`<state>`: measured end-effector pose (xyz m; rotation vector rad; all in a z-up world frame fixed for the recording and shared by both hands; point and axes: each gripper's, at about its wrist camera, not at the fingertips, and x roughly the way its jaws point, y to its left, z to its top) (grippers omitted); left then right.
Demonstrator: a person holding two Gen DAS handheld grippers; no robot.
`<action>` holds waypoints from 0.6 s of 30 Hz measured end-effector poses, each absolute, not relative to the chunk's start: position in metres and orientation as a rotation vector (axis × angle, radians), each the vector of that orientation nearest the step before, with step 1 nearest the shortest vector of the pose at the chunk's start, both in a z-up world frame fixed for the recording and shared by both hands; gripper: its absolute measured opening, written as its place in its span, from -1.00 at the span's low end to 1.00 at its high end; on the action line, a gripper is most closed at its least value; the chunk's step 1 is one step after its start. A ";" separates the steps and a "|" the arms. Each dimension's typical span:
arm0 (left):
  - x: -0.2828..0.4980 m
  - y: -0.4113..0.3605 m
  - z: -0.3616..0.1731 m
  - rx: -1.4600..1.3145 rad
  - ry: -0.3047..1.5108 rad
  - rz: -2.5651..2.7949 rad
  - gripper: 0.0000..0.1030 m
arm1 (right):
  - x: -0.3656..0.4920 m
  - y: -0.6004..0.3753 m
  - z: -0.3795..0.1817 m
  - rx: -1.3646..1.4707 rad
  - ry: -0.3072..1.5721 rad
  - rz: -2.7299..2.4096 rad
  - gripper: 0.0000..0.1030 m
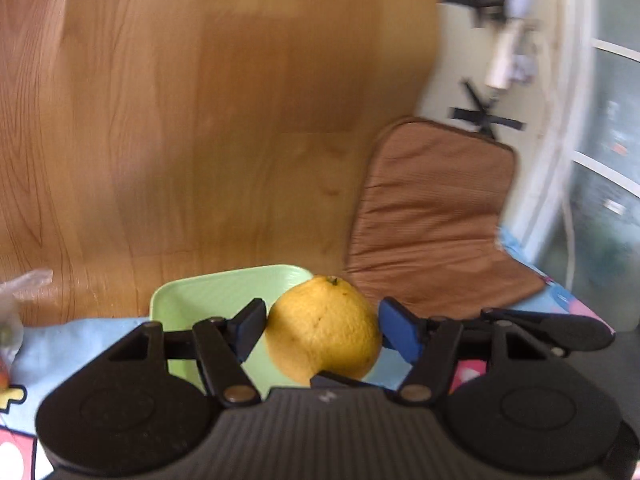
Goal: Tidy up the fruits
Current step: 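Carry the grapefruit into the green bowl and open the left tool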
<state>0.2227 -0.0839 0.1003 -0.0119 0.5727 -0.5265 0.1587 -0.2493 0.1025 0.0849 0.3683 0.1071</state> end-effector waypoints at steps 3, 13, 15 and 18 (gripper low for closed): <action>0.255 -0.078 0.082 -0.055 0.640 -0.509 0.23 | 0.189 -0.248 0.092 0.058 0.422 0.108 0.04; 0.283 -0.073 0.047 -0.091 0.704 -0.452 0.19 | 0.219 -0.234 0.067 -0.050 0.483 0.147 -0.35; 0.276 -0.066 0.054 -0.105 0.688 -0.439 0.19 | 0.212 -0.235 0.068 -0.042 0.474 0.135 -0.35; 0.255 -0.053 0.072 -0.122 0.644 -0.427 0.19 | 0.195 -0.240 0.073 -0.001 0.451 0.121 -0.36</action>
